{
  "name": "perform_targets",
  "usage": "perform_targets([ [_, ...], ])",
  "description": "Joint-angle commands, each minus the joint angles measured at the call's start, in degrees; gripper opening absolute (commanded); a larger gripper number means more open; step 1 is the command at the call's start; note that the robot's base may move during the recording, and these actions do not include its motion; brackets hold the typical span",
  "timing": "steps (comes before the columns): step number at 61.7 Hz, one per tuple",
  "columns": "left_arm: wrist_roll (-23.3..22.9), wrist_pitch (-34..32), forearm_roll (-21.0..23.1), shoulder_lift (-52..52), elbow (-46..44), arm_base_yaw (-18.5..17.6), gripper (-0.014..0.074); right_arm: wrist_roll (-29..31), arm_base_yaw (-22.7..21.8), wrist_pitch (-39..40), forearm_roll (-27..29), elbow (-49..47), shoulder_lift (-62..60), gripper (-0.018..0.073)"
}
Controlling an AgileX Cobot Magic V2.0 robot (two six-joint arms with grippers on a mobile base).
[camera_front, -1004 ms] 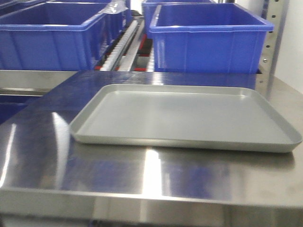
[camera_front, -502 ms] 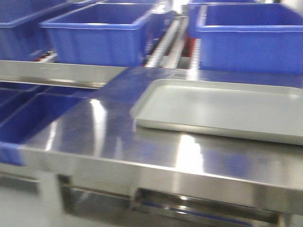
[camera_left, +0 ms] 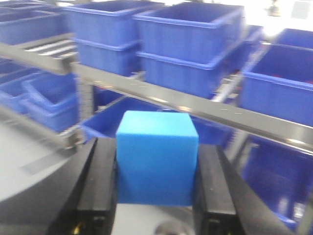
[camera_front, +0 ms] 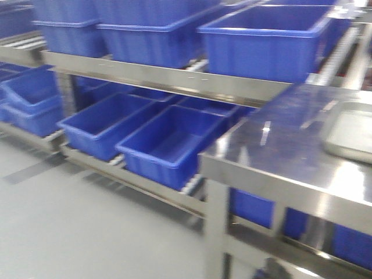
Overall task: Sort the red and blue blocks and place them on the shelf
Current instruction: 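Drive the base away from the table while holding both cubes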
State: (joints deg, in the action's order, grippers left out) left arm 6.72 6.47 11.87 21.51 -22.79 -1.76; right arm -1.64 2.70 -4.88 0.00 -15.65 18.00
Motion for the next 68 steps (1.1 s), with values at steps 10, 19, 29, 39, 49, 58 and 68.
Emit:
perform_targets([
  [10, 0.1, -5.2, 0.1, 0.3, -1.8, 0.0, 0.0124, 0.2, -0.4, 4.9, -0.3, -1.6, 0.3, 0.0046],
  [19, 0.1, -5.2, 0.1, 0.3, -1.8, 0.0, 0.0124, 0.2, -0.4, 4.9, -0.3, -1.6, 0.3, 0.0046],
  [29, 0.1, -5.2, 0.1, 0.3, -1.8, 0.0, 0.0124, 0.2, -0.4, 4.9, -0.3, -1.6, 0.3, 0.0046],
  [39, 0.1, -5.2, 0.1, 0.3, -1.8, 0.0, 0.0124, 0.2, -0.4, 4.9, -0.3, -1.6, 0.3, 0.0046],
  [49, 0.1, -5.2, 0.1, 0.3, -1.8, 0.0, 0.0124, 0.2, -0.4, 4.9, -0.3, -1.6, 0.3, 0.0046],
  [58, 0.1, -5.2, 0.1, 0.3, -1.8, 0.0, 0.0124, 0.2, -0.4, 4.9, -0.3, -1.6, 0.3, 0.0046],
  [68, 0.1, -5.2, 0.1, 0.3, -1.8, 0.0, 0.0124, 0.2, -0.4, 4.9, -0.3, -1.6, 0.3, 0.0046],
])
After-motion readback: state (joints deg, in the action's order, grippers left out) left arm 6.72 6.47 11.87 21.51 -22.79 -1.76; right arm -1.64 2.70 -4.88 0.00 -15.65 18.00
